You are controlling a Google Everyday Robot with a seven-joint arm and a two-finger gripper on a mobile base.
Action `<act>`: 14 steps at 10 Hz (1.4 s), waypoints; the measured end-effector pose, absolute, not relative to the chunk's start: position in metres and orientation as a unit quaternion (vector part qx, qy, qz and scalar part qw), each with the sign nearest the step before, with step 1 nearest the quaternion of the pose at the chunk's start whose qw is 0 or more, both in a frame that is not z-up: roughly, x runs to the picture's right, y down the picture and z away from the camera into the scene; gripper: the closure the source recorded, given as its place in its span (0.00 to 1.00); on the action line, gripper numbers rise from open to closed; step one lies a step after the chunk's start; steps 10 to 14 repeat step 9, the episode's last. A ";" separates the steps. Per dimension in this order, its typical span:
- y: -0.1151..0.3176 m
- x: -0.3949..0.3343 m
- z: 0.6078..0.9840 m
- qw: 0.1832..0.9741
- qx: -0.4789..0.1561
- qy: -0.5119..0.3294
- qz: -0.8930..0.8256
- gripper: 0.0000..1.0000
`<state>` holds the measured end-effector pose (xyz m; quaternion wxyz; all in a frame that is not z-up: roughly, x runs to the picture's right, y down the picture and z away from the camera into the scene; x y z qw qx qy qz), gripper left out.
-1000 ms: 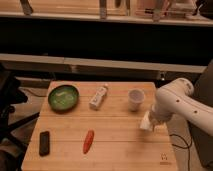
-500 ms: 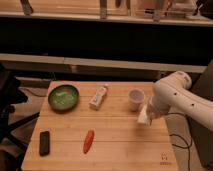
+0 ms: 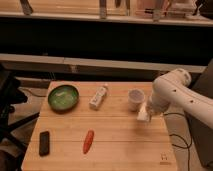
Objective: Place the white sponge in the ceramic cup
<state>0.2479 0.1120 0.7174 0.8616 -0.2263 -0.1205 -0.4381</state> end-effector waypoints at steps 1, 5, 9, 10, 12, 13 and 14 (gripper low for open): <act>0.106 0.246 0.722 0.862 -0.224 -0.121 -0.439 0.99; 0.091 0.246 0.727 0.863 -0.219 -0.121 -0.439 0.99; 0.066 0.243 0.745 0.866 -0.210 -0.115 -0.440 0.99; 0.066 0.243 0.745 0.866 -0.210 -0.115 -0.440 0.99; 0.066 0.243 0.745 0.866 -0.210 -0.115 -0.440 0.99; 0.066 0.243 0.745 0.866 -0.210 -0.115 -0.440 0.99; 0.066 0.243 0.745 0.866 -0.210 -0.115 -0.440 0.99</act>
